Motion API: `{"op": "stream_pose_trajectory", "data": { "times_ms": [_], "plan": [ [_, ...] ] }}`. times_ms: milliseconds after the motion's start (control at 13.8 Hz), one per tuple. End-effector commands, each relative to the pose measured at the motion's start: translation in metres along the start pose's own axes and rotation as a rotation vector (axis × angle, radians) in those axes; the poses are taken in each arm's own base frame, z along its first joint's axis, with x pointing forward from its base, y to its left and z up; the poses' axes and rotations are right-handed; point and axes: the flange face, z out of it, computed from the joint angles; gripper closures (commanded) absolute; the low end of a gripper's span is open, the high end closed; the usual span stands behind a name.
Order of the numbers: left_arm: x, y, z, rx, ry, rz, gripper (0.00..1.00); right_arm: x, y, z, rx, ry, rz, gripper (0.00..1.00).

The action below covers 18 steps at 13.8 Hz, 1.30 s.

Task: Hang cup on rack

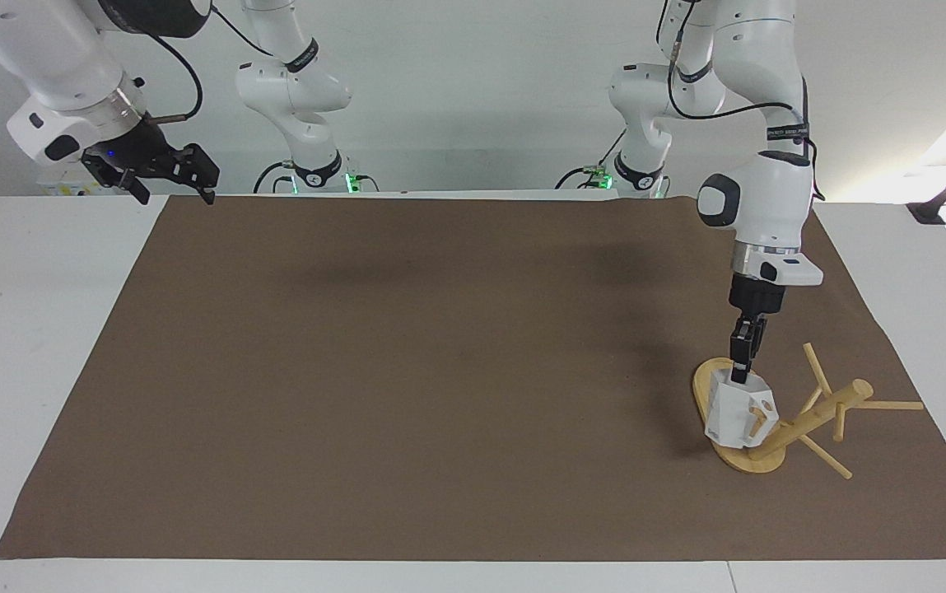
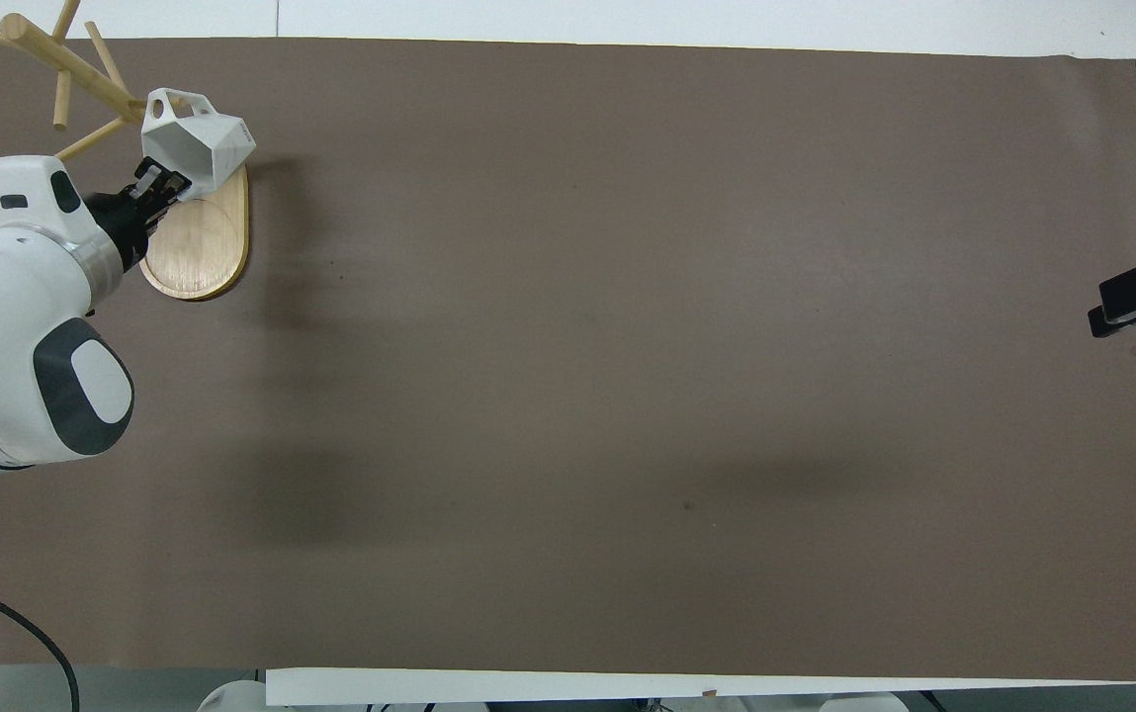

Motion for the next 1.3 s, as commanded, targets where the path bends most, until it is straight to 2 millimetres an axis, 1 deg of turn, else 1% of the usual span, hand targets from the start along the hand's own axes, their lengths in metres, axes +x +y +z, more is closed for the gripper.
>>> {"op": "stream_pose_trajectory", "data": {
  "times_ms": [0,72,145,217,290,435,507,580,725,797,942,1087,1159,1232],
  "plan": [
    [0.007,0.000,-0.005,0.045,-0.065,-0.019,0.00,-0.005,0.004,0.001,0.010,0.014,0.002,0.00],
    [0.008,-0.001,-0.007,0.063,-0.090,-0.022,0.00,-0.005,0.005,0.000,0.010,0.017,0.003,0.00],
    [0.011,0.003,-0.016,0.070,-0.111,-0.022,0.00,-0.005,0.004,0.000,0.010,0.017,0.003,0.00],
    [0.014,0.002,-0.025,0.091,-0.145,-0.016,0.00,-0.005,0.004,0.000,0.010,0.017,0.003,0.00],
    [0.019,-0.002,-0.036,0.118,-0.176,-0.011,0.00,-0.005,0.004,0.001,0.010,0.016,0.005,0.00],
    [0.020,-0.004,-0.060,0.167,-0.283,0.064,0.00,-0.005,0.004,0.001,0.010,0.017,0.003,0.00],
    [0.027,-0.005,-0.073,0.190,-0.319,0.096,0.00,-0.005,0.004,0.001,0.010,0.014,0.002,0.00],
    [0.035,-0.006,-0.089,0.242,-0.352,0.160,0.00,-0.005,0.004,0.000,0.012,0.014,0.003,0.00],
    [0.048,0.007,-0.116,0.342,-0.421,0.317,0.00,-0.005,0.005,0.000,0.011,0.016,0.006,0.00],
    [0.055,0.015,-0.128,0.364,-0.471,0.406,0.00,-0.005,0.005,0.000,0.010,0.017,0.003,0.00],
    [0.063,0.021,-0.147,0.398,-0.556,0.607,0.00,-0.004,0.005,-0.001,0.010,0.023,0.005,0.00],
    [0.069,0.027,-0.159,0.371,-0.607,0.774,0.00,-0.005,0.005,0.000,0.010,0.022,0.005,0.00],
    [0.073,0.028,-0.161,0.352,-0.616,0.832,0.00,-0.005,0.004,0.000,0.012,0.022,0.005,0.00],
    [0.074,0.029,-0.163,0.353,-0.626,0.845,0.00,-0.005,0.005,0.000,0.012,0.020,0.006,0.00]
  ]
}}
